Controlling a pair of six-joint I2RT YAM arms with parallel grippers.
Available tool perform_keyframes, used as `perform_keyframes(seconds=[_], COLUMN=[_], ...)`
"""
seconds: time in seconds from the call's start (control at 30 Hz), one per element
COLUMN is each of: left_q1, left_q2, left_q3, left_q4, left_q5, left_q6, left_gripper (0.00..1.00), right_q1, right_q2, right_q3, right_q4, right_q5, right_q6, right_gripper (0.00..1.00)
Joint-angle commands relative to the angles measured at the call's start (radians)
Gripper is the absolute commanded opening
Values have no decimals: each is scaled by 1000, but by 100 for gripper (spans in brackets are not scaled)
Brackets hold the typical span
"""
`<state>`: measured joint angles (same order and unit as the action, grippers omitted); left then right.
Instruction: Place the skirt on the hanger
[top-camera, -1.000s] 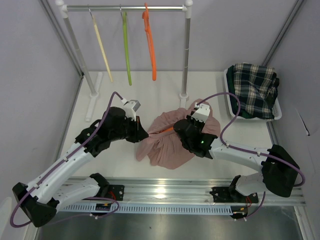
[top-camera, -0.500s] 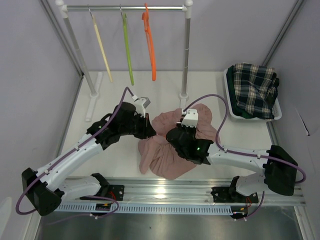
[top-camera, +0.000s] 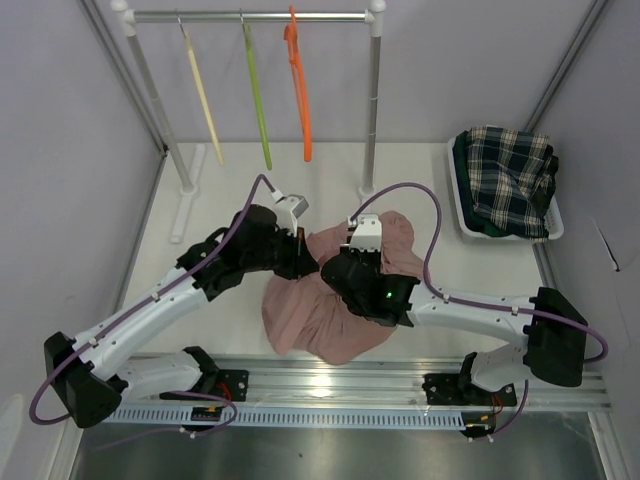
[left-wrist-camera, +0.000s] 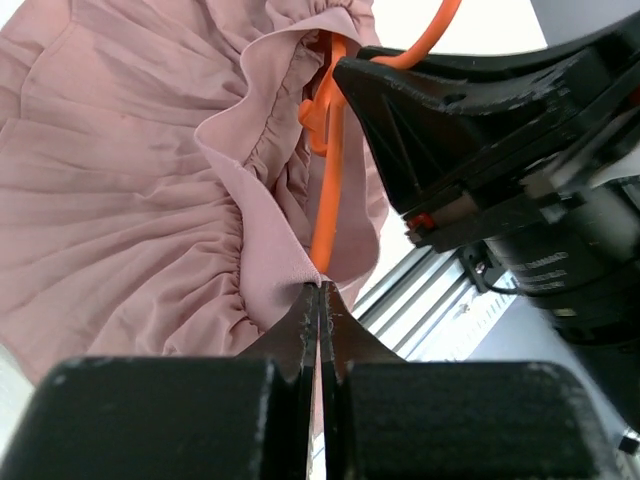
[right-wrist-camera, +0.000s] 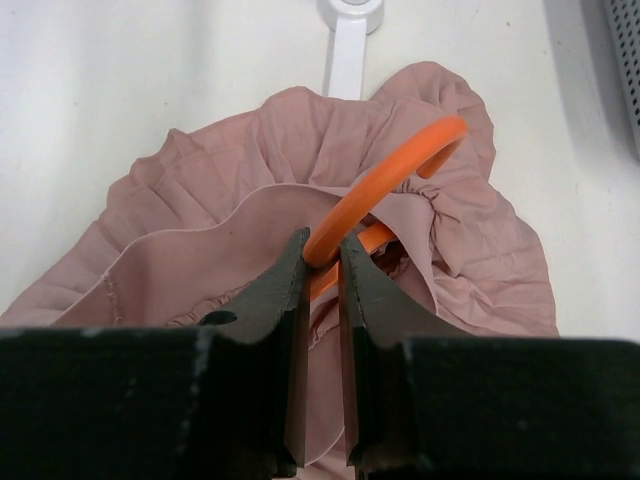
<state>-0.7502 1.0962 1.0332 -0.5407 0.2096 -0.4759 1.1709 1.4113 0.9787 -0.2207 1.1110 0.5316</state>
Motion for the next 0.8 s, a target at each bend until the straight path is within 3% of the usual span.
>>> perform_keyframes(seconds=[0.0,0.13,0.37,0.47,0.63,0.77], left_q1=[-6,-6,-9,-14,-14,-24], left_q2=[-32,-47,-58,-90,-140,-153], left_q3=[-33,-32,54,70,80,44], left_q4=[34,39,-30,-28,-50,-51], left_q5=[7,-4,2,7,-12,59], left_q6=[46,85,203,223,255,272], left_gripper=[0,4,41,48,52,51], right_q1=[15,30,52,53,53,53], right_q2=[-60,-87,-94,-80,-86,-89], right_q3=[72,127,147,146,137,147], right_q4=[20,-6,-57,-81,-80,-65], right_q5=[-39,-86,-89,-82,-88,-88], right_q6=[-37,-88,-108,-99,-100,-128], right_gripper=[0,0,0,0,0,0])
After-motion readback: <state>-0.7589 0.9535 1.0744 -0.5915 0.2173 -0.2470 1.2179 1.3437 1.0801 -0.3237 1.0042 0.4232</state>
